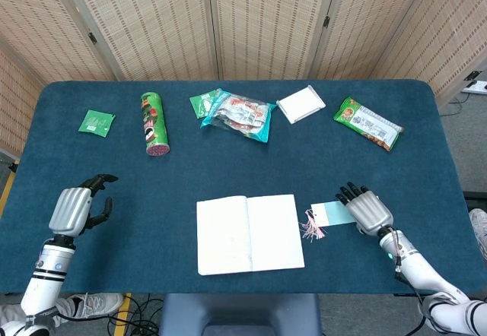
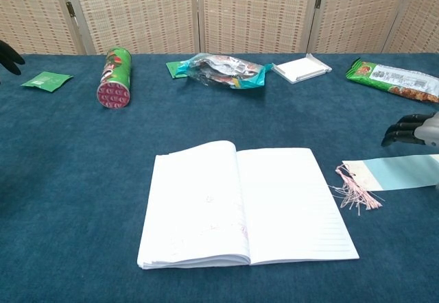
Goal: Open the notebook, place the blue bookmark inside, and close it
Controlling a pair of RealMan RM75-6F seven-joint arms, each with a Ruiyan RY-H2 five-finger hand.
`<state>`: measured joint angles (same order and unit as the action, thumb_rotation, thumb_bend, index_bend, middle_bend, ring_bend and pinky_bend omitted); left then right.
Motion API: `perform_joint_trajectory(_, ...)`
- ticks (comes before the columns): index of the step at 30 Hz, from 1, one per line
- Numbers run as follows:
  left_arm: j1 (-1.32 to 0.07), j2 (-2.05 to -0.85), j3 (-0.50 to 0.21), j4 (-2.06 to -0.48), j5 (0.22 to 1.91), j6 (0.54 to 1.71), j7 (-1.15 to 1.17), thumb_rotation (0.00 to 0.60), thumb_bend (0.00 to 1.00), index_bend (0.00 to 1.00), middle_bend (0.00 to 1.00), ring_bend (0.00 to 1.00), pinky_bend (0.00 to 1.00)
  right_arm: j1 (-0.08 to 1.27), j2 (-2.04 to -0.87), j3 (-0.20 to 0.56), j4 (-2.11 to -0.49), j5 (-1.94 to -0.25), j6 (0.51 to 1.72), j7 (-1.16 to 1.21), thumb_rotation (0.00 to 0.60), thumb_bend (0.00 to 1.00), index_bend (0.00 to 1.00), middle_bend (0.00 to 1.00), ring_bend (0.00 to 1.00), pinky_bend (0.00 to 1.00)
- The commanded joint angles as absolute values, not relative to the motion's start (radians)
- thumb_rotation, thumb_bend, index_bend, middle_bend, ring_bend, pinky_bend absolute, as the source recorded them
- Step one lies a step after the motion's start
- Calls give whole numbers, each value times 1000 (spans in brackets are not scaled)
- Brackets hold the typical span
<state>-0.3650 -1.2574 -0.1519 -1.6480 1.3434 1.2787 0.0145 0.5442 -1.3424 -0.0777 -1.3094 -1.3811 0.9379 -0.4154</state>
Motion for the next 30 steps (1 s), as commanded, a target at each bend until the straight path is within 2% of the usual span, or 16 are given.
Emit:
perform_joint_trajectory(1,-365,-1257,-152,-1648,1343,1278,15,600,584,293,328,385,673,542,-1356,-77,-1289,-1379,928,-414,600,154,194,115,76,281)
perform_joint_trajectory(16,-368,-1259,-154,-1649,1336,1274,22,600,584,293,326,385,673,545,-1382,-62,-1240,-1378,889,-388,600,157,238,115,72,281)
perform_joint_trajectory(24,-369,-1260,-154,-1649,1335,1274,24,600,584,293,326,384,675,537,-1381,-64,-1234,-1395,898,-377,600,157,327,115,71,281)
perform_joint_trajectory(30,-370,-1260,-152,-1654,1337,1273,29,600,584,292,326,384,673,531,-1379,-65,-1232,-1422,920,-354,600,157,341,116,72,281)
